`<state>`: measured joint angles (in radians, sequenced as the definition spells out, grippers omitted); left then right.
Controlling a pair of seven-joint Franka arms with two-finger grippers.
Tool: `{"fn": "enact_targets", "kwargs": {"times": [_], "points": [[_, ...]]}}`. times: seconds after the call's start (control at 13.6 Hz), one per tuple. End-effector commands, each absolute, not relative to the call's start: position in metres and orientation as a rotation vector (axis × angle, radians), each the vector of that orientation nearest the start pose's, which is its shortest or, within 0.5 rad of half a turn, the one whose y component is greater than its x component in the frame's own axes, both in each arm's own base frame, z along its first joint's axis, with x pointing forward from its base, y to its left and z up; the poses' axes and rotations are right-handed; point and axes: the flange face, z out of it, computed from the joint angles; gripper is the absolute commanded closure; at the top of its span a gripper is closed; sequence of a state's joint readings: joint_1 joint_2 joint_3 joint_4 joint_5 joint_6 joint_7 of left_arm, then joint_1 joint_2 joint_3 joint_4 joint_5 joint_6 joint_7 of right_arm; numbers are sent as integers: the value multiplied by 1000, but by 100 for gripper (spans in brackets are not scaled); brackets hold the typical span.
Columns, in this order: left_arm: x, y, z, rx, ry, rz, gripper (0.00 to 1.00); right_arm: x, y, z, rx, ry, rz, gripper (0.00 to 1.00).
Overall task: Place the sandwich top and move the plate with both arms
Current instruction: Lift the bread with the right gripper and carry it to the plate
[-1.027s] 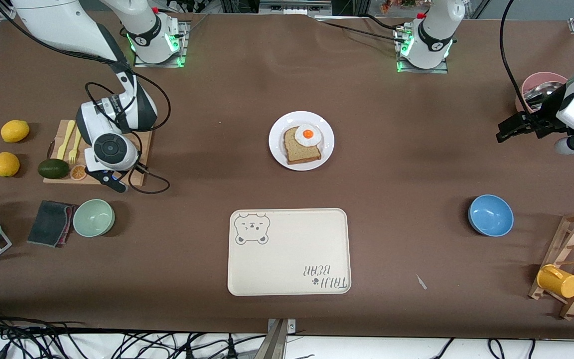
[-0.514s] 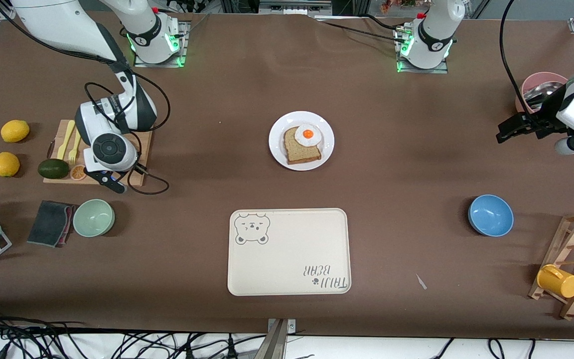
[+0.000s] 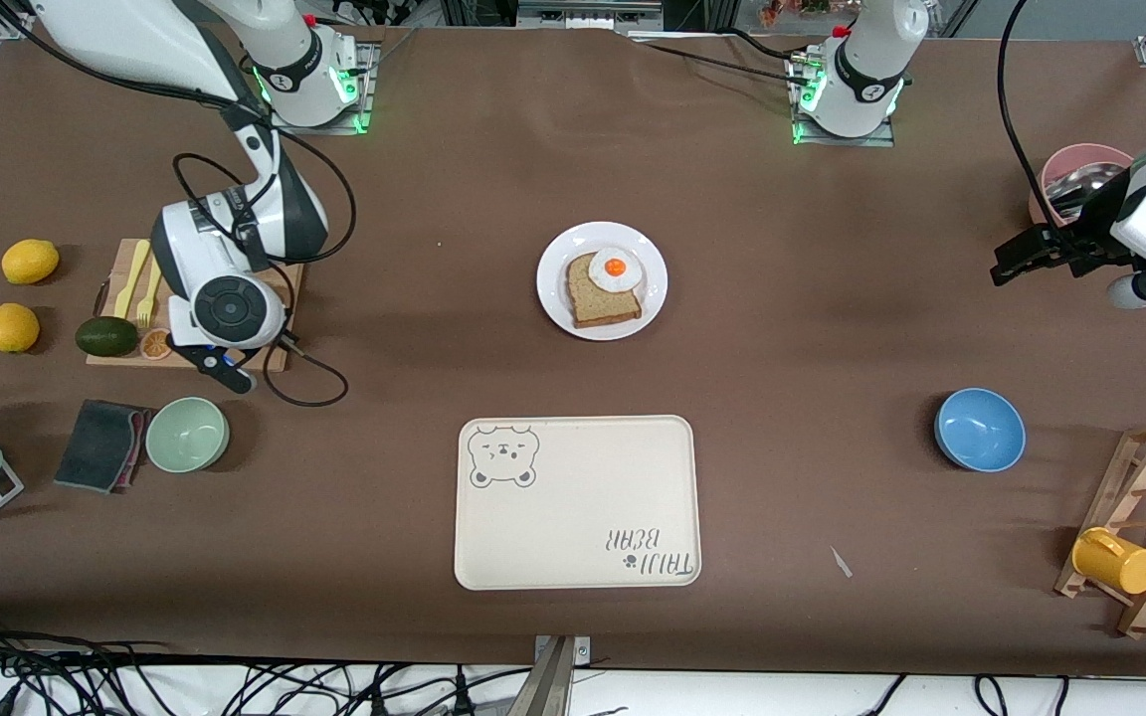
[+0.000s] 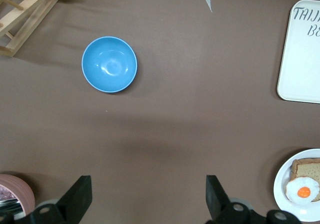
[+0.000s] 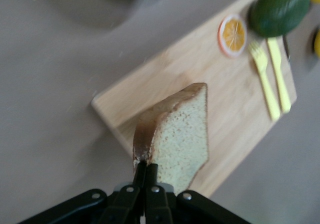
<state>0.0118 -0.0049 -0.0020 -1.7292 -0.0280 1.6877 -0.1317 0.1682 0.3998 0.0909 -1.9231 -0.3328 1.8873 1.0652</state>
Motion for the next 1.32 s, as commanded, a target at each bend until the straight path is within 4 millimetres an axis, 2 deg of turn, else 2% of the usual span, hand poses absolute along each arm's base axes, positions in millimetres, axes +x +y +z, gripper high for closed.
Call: {"fn": "enact_targets", "kwargs": {"times": [0.0,0.15,0.29,0.66,0.81,1.03,1.25], "points": [[558,1,567,-3150,-219,43,0,559,166,283,-3365,1250,348,100],[558,-5,566,-3151,-207,45,0,550,218,298,-3290,1341,372,100],[558,-5,566,-3151,-207,46,0,544,254,312,-3219,1423,345,100],[558,-7,565,-3150,-212,48,0,518,352,358,-2917,1660,466,100],[558,-6,566,-3150,-214,46,0,503,390,368,-2818,1728,540,100],[558,-7,564,-3150,-212,50,0,480,453,375,-2708,1821,605,100],[558,-7,564,-3150,-212,50,0,463,503,365,-2626,1945,638,100]]}}
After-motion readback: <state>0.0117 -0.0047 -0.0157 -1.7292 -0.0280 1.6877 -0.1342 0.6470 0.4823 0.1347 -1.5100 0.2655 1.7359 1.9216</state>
